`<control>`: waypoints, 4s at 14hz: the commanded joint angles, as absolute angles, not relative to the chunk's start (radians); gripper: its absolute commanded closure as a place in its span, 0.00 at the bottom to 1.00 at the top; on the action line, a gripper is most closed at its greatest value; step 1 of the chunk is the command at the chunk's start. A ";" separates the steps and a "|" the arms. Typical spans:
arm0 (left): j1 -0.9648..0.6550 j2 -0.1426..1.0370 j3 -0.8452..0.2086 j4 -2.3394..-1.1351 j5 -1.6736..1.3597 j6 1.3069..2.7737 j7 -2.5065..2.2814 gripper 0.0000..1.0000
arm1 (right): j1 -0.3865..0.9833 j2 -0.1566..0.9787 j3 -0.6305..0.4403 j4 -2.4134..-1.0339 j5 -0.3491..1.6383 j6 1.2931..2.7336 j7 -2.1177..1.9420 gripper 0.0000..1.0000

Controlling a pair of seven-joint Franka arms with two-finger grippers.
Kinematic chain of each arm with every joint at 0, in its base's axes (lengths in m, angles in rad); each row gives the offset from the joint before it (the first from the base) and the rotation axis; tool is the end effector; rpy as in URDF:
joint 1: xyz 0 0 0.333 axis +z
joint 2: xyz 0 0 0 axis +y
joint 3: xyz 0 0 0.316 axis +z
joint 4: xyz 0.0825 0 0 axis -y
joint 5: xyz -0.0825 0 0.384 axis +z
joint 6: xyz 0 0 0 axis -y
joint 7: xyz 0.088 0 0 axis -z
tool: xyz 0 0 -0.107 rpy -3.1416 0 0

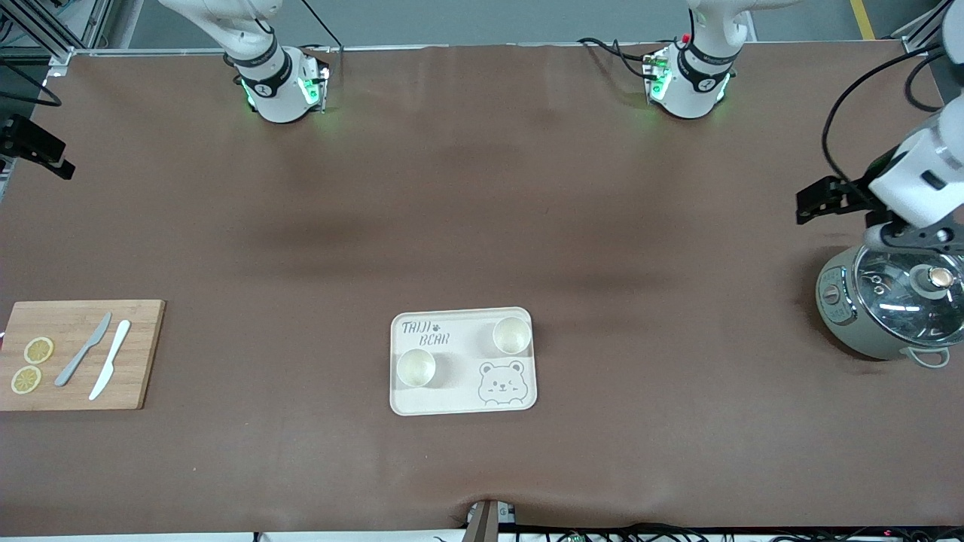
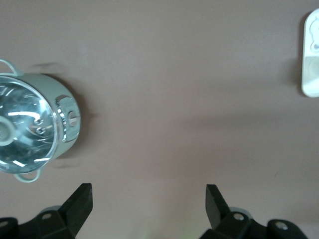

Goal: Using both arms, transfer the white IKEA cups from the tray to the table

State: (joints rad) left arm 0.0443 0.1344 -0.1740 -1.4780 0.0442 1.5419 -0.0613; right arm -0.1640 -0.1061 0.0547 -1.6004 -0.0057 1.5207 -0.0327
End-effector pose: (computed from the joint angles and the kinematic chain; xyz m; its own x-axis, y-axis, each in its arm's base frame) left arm 0.5875 -0.0648 0.5897 0.9955 -0.0668 -0.0670 -0.0687 -0.9973 -0.0251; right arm 0.5130 -0.0552 0.6628 0.9967 -0.0769 0.0259 -0.0773 -0.9969 0.0123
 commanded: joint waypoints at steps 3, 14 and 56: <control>-0.053 0.234 -0.175 -1.465 0.029 1.669 -0.219 0.00 | -0.166 -0.060 0.066 -1.578 -0.002 1.540 -0.029 0.00; -0.218 0.475 -0.176 -1.385 0.028 1.894 -0.498 0.00 | 0.058 0.197 0.067 -1.575 0.137 1.897 0.096 0.00; -0.486 0.798 -0.115 -1.367 0.045 2.331 -0.819 1.00 | 0.459 0.904 -0.006 -1.341 -0.040 2.536 0.440 0.61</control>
